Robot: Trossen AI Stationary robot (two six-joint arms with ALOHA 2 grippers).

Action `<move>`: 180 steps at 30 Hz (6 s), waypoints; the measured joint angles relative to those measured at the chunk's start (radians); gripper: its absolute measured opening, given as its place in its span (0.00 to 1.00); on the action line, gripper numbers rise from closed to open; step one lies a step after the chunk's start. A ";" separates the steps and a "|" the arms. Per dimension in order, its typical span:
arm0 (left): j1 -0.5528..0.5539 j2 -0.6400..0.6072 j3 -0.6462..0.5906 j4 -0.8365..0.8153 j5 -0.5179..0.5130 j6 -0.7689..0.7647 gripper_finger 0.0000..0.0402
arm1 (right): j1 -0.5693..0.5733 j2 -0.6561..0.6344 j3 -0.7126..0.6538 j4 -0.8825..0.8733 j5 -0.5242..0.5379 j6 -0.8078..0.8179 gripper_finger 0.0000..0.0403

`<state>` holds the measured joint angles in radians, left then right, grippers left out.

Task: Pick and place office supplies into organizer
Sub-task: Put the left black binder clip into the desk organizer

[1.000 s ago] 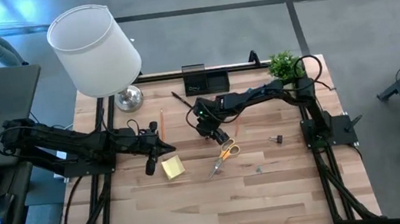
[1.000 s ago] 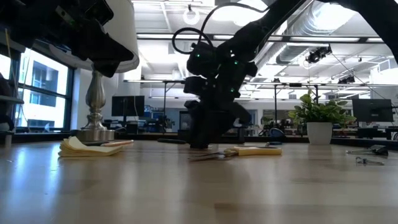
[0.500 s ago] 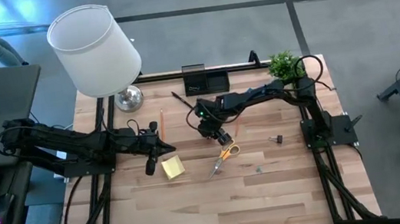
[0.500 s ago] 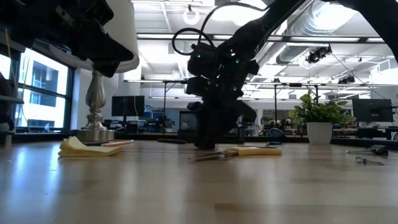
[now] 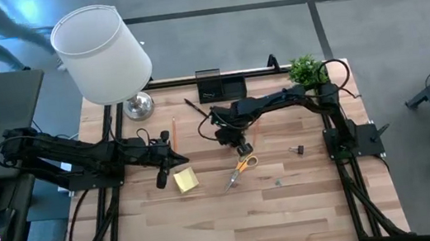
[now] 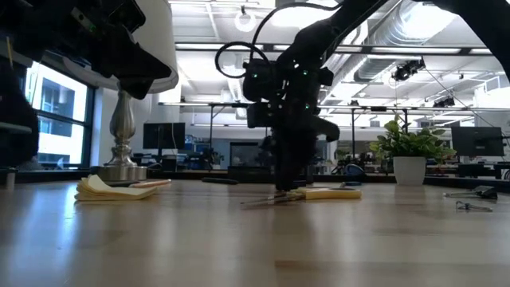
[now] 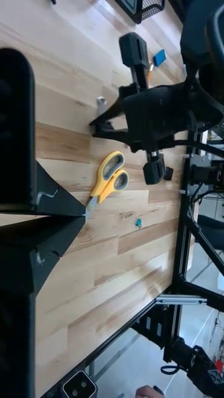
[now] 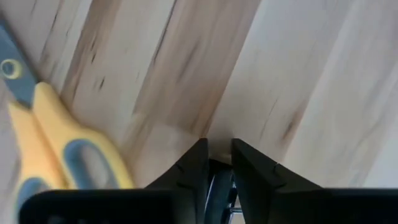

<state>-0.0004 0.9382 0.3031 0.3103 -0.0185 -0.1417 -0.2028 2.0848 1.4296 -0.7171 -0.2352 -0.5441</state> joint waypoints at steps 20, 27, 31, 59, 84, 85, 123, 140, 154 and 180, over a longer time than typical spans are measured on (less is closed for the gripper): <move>0.000 0.000 0.000 0.009 0.000 0.014 0.00 | 0.066 -0.095 -0.004 0.017 0.161 0.049 0.05; 0.000 0.000 0.000 0.008 0.000 0.014 0.00 | 0.064 -0.187 -0.004 -0.003 0.175 0.158 0.03; 0.000 0.000 0.000 0.004 0.000 0.006 0.00 | 0.072 -0.187 -0.007 -0.113 0.157 0.212 0.09; 0.000 0.000 0.000 0.000 0.003 -0.005 0.00 | 0.105 -0.066 -0.005 -0.157 0.287 0.263 0.11; 0.000 0.000 0.000 0.068 0.060 -0.006 0.00 | 0.063 -0.105 -0.005 -0.139 0.276 0.966 0.60; 0.000 0.000 0.000 0.068 0.076 -0.004 0.00 | 0.062 -0.105 -0.005 -0.139 0.277 0.998 0.62; 0.000 0.000 0.000 0.045 0.176 0.170 0.00 | 0.072 -0.040 -0.005 -0.170 0.263 1.400 0.47; 0.000 0.000 0.000 0.004 0.176 0.134 0.00 | 0.055 -0.040 -0.005 -0.140 0.285 1.246 0.33; 0.000 0.000 0.000 0.004 0.176 0.134 0.00 | 0.136 -0.041 -0.005 0.132 0.197 0.823 0.23; 0.000 0.000 0.000 -0.015 0.176 0.137 0.00 | 0.121 -0.043 0.017 0.139 0.262 0.006 0.52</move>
<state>-0.0006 0.9384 0.3035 0.2958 0.1576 -0.0051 -0.0814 2.0418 1.4467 -0.5785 0.0266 -0.5377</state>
